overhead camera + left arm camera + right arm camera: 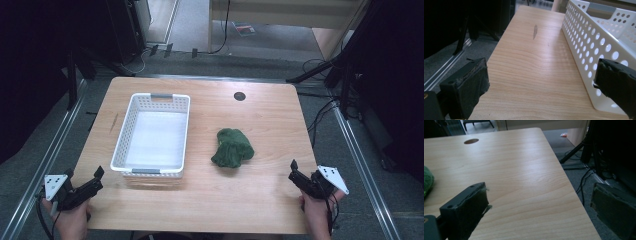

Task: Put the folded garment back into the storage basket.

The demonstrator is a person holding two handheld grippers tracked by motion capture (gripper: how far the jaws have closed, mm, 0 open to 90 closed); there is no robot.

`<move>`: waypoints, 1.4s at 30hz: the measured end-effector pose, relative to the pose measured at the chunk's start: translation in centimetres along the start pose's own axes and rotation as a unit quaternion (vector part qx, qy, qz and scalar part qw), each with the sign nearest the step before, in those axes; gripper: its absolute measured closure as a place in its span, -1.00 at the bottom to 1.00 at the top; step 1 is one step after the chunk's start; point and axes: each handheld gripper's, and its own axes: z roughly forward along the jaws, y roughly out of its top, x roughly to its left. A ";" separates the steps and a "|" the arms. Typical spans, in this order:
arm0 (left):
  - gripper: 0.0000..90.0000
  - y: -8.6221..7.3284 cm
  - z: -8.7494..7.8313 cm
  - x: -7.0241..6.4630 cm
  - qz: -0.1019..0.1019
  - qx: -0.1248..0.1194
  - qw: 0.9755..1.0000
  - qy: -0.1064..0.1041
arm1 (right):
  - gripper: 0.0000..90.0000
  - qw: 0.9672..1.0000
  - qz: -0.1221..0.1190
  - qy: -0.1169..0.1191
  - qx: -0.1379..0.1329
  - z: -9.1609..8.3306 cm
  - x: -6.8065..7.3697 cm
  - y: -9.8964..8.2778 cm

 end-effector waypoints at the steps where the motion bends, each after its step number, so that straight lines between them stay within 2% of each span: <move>1: -0.99 0.0 0.0 0.0 0.001 0.000 1.000 -0.003 | -0.96 1.000 -0.004 0.002 0.003 0.0 0.0 0.0; 3: -0.99 0.0 0.0 0.0 0.002 0.002 1.000 -0.003 | -0.95 1.000 -0.008 0.007 0.005 0.0 0.0 0.0; 4: -0.99 0.0 -0.1 0.0 0.003 0.001 1.000 0.000 | -0.92 0.999 -0.016 0.009 0.026 -0.1 0.1 -0.1; 5: -0.99 0.0 -0.1 0.0 0.002 -0.001 1.000 0.001 | -0.92 0.999 -0.016 0.008 0.037 -0.2 0.1 -0.1; 8: -0.99 0.1 -0.3 0.0 0.007 -0.008 1.000 -0.006 | -0.91 0.999 -0.010 0.008 0.049 -0.2 0.1 -0.1; 12: -0.99 0.6 -0.7 0.2 -0.006 -0.013 1.000 -0.008 | -0.91 0.997 -0.013 0.006 0.074 0.3 0.1 0.0; 13: -0.99 0.8 -0.9 0.1 -0.011 -0.015 1.000 -0.006 | -0.91 0.997 -0.012 0.003 0.077 0.3 0.1 0.0; 15: -0.99 1.4 -1.4 -0.1 -0.005 -0.018 1.000 -0.002 | -0.90 0.998 -0.013 -0.002 0.068 0.2 0.1 0.0; 17: -0.99 1.9 -2.0 -0.3 -0.005 -0.026 1.000 -0.007 | -0.90 0.998 -0.016 0.000 0.066 0.2 0.2 0.0; 20: -0.99 2.7 -2.6 -0.6 -0.025 -0.027 0.999 -0.016 | -0.91 0.998 -0.016 0.003 0.068 0.4 0.3 0.0; 22: -0.99 3.3 -2.9 -1.1 -0.021 -0.019 0.999 -0.015 | -0.92 0.998 -0.015 0.007 0.066 0.5 0.5 0.1; 24: -0.99 4.0 -3.2 -1.9 -0.011 -0.019 1.000 -0.020 | -0.91 0.998 -0.028 0.001 0.063 0.4 0.9 0.0; 27: -0.99 5.0 -3.3 -3.1 0.005 -0.019 0.999 -0.029 | -0.91 0.997 -0.038 0.012 0.062 0.3 1.0 0.0; 29: -0.99 5.5 -3.1 -3.9 0.011 -0.013 0.999 -0.033 | -0.91 0.997 -0.036 0.014 0.065 0.4 1.0 0.0; 30: -0.99 5.5 -3.1 -3.9 0.011 -0.013 0.999 -0.033 | -0.90 0.997 -0.035 0.013 0.068 0.4 1.0 0.0; 31: -0.99 5.8 -2.8 -4.7 0.014 -0.001 0.999 -0.035 | -0.90 0.997 -0.038 0.014 0.071 0.5 1.1 0.0; 34: -0.99 5.9 -2.1 -5.9 0.026 0.021 0.999 -0.030 | -0.90 0.996 -0.047 0.019 0.070 0.5 1.2 0.0; 36: -0.99 5.8 -2.0 -6.2 0.029 0.024 0.999 -0.033 | -0.90 0.996 -0.048 0.020 0.069 0.5 1.2 0.0; 40: -0.99 6.1 -1.5 -8.0 0.047 0.033 0.997 -0.047 | -0.90 0.996 -0.047 0.027 0.071 0.2 1.3 -0.1; 42: -0.99 6.5 -1.6 -8.5 0.045 0.031 0.997 -0.053 | -0.90 0.996 -0.048 0.029 0.073 0.3 1.3 -0.1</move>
